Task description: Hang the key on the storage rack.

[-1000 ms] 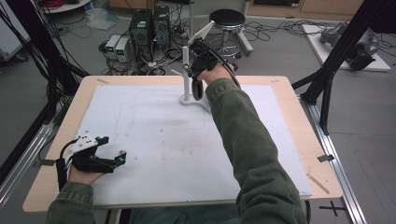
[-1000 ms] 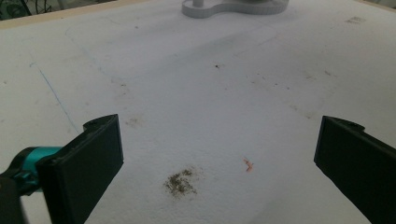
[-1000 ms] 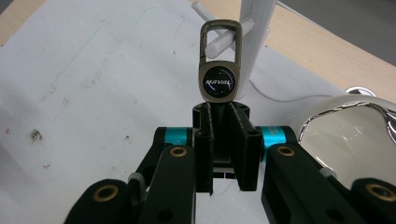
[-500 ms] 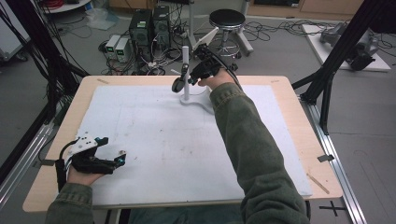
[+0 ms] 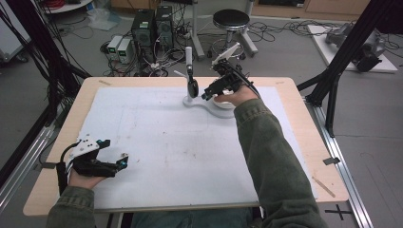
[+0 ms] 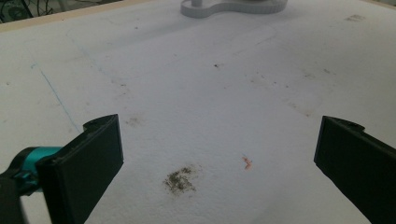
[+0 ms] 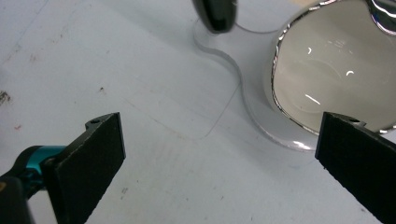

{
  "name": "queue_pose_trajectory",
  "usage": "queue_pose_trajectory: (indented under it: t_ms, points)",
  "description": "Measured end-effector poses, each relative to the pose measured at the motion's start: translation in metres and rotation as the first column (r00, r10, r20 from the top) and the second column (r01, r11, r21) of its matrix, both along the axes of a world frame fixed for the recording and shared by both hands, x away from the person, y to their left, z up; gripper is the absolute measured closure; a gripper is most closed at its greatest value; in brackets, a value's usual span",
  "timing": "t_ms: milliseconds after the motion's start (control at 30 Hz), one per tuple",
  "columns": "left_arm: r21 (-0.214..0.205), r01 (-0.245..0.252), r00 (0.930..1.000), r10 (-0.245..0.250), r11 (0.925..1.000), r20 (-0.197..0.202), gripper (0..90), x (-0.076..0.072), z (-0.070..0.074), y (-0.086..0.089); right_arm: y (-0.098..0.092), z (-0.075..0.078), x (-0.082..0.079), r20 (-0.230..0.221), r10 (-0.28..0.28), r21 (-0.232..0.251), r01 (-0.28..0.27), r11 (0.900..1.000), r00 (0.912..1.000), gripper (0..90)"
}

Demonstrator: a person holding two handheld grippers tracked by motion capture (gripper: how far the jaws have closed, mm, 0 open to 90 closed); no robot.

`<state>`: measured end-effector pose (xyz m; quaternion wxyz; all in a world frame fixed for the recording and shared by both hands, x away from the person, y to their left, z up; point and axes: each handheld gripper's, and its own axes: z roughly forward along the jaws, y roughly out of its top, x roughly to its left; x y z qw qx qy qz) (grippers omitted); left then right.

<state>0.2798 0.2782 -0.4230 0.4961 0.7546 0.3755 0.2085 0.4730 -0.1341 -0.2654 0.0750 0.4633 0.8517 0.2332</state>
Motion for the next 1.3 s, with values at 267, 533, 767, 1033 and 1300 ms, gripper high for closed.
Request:
queue_pose_trajectory:
  t_ms: [267, 533, 767, 1033, 1300]
  points:
    - [-0.002, 0.004, 1.0, -0.004, 1.0, -0.004, 1.7, -0.001, 0.0, 0.0, -0.031, -0.004, -0.019, 0.011, -0.027, 0.031, 0.027, 0.9992, 0.9996, 0.5]
    - [-0.002, 0.001, 1.0, -0.001, 1.0, -0.006, 1.7, -0.001, 0.001, 0.0, -0.059, -0.014, -0.041, 0.021, -0.022, 0.08, 0.02, 0.9966, 0.9995, 0.5]
    - [-0.002, -0.002, 1.0, 0.002, 1.0, -0.005, 1.7, -0.001, 0.001, -0.001, -0.083, -0.031, -0.056, 0.021, -0.016, 0.139, 0.013, 0.9902, 0.9997, 0.6]
    - [0.0, -0.002, 1.0, 0.002, 1.0, -0.007, 1.7, -0.001, 0.001, -0.001, -0.107, -0.047, -0.078, 0.055, -0.006, 0.155, -0.003, 0.9879, 0.9984, 0.6]
    - [0.0, -0.004, 1.0, 0.004, 1.0, -0.007, 1.7, -0.001, 0.001, -0.001, -0.132, -0.063, -0.097, 0.123, -0.025, 0.213, -0.002, 0.9771, 0.9922, 0.6]
